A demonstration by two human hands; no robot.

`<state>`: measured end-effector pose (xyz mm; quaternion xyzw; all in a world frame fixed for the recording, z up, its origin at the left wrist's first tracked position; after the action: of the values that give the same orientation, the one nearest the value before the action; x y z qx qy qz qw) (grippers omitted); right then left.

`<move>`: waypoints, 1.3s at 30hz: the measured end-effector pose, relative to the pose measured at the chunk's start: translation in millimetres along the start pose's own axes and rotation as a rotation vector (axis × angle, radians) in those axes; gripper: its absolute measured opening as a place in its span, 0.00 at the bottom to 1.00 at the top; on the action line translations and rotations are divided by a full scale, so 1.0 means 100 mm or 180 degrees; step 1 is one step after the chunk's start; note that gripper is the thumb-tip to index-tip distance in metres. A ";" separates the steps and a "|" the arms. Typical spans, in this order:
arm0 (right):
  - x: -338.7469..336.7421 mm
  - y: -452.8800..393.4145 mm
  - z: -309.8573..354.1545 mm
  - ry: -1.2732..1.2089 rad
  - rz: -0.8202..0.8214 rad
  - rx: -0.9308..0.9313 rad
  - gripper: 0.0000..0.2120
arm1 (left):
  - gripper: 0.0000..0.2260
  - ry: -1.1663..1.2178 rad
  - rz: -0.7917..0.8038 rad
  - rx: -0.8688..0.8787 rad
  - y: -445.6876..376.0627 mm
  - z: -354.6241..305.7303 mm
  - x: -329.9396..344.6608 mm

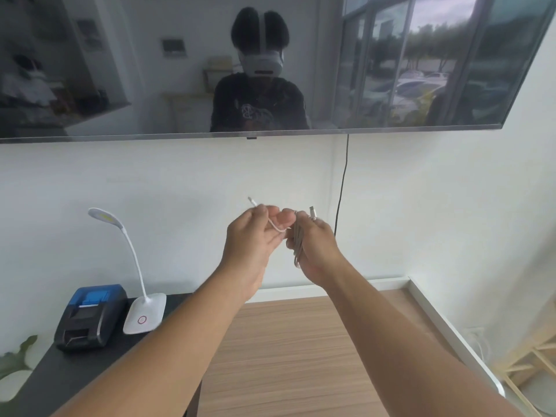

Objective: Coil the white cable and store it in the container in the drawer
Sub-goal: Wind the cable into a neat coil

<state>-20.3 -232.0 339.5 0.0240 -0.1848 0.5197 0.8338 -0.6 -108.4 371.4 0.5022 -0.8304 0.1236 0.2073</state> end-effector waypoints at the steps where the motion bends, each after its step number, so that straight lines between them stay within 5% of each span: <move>1: 0.02 -0.01 0.03 -0.0240 0.0031 0.0033 0.19 | 0.13 0.0178 -0.0020 -0.0109 0.04 0.11 -0.03; 9: 0.11 0.07 0.11 -0.0759 0.0099 0.0051 0.15 | 0.14 0.1442 -0.0243 -0.1045 0.20 0.63 -0.21; 18: 0.17 0.27 0.23 -0.0462 0.0615 -0.0065 0.14 | 0.07 0.0507 -0.0624 -0.1330 0.03 0.78 -0.48; 21: 0.18 0.37 0.18 -0.0109 0.0916 -0.0010 0.15 | 0.04 -0.0447 -0.0389 -0.1208 -0.10 0.60 -0.48; 27: 0.14 0.42 0.16 -0.0159 0.1063 0.0146 0.16 | 0.14 -0.1824 0.0396 -0.0664 -0.14 0.26 -0.23; 39: 0.08 0.40 0.16 -0.0822 0.0932 0.0153 0.19 | 0.10 -0.1326 0.0213 0.0144 0.09 0.25 -0.09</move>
<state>-56.2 -210.0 350.9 0.0832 -0.2792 0.6323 0.7178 -10.1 -107.7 345.2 0.4935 -0.8686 0.0426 0.0156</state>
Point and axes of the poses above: each hand's wrist, its own y-axis away from the middle knuckle, its own x-axis out of the palm, z = x × y, the point moved 6 cm from there along -y, towards the middle knuckle, and after that the axes turned 8 degrees about -x, right-handed, at the moved point
